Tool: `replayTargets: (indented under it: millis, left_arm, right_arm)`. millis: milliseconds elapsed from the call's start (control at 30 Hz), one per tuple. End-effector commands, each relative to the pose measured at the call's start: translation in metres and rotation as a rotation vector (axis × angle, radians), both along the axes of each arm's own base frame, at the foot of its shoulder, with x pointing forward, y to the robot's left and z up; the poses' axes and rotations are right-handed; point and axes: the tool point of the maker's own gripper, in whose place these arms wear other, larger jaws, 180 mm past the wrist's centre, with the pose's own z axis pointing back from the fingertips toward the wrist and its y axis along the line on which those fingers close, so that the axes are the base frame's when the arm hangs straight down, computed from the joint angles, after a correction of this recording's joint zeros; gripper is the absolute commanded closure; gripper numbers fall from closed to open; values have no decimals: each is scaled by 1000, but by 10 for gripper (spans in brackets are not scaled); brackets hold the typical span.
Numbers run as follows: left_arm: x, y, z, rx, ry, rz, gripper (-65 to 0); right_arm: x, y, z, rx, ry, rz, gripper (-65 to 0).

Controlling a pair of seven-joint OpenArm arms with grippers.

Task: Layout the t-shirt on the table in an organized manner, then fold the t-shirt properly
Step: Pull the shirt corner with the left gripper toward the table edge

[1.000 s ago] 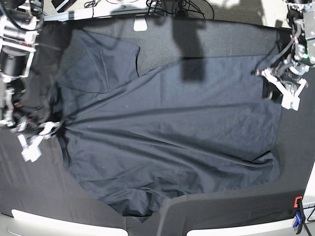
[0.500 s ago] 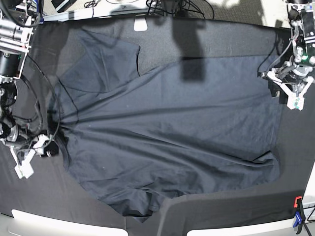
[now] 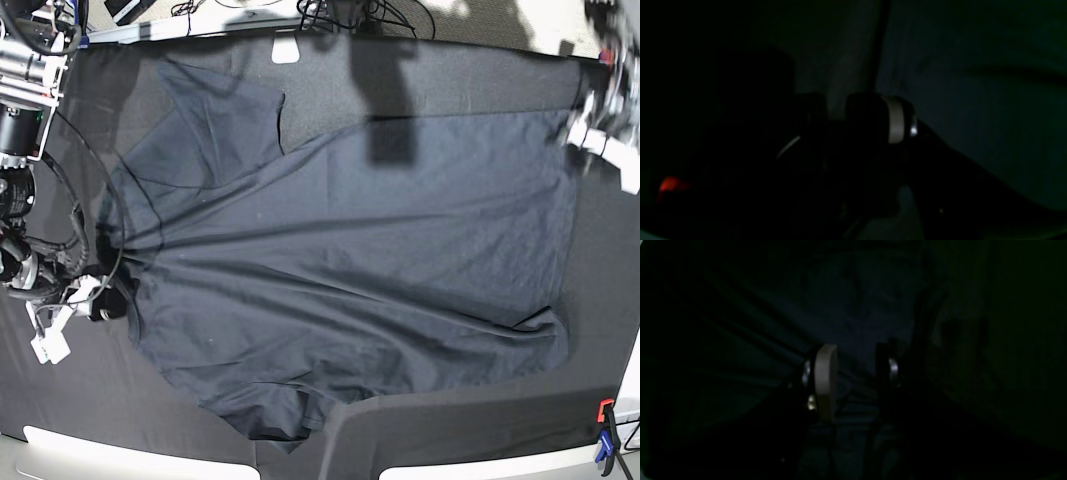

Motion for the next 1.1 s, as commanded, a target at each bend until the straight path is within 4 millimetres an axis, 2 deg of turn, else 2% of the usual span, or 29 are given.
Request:
replayTargets:
  millis: [0, 133, 233, 333, 500, 633, 700, 800, 833, 1067]
  left_arm:
    - [-2, 9, 8, 28, -10, 2, -231]
    - [-23, 13, 1, 32, 28, 13, -231]
    - [-30, -1, -2, -29, 16, -8, -231]
    - [-29, -22, 2, -103, -36, -51, -230]
    - [-25, -40, 10, -126, -77, -60, -230]
    - [-22, -47, 16, -126, -85, -70, -225]
    - [-25, -46, 13, -117, -63, -75, -179]
    - [-29, -39, 7, -66, -26, -68, -19]
    - [-29, -35, 7, -52, -26, -50, 0]
    - [-42, -10, 4, 27, 13, 29, 0]
  right_arm:
    - [10, -5, 25, -1, -67, 5, -190]
    - [10, -4, 25, 1, -68, 5, -190]
    - [10, -4, 25, 1, -68, 5, -190]
    - [10, -4, 25, 1, -68, 5, -190]
    - [10, -5, 25, 0, -67, 5, -190]
    - [9, -5, 23, -3, -57, 7, -190]
    - [8, -5, 23, -4, -54, 8, -190]
    - [8, -5, 22, -5, -50, 8, -190]
    - [7, -5, 21, -7, -46, 9, -190]
    - [4, -5, 18, -17, -20, 15, -190]
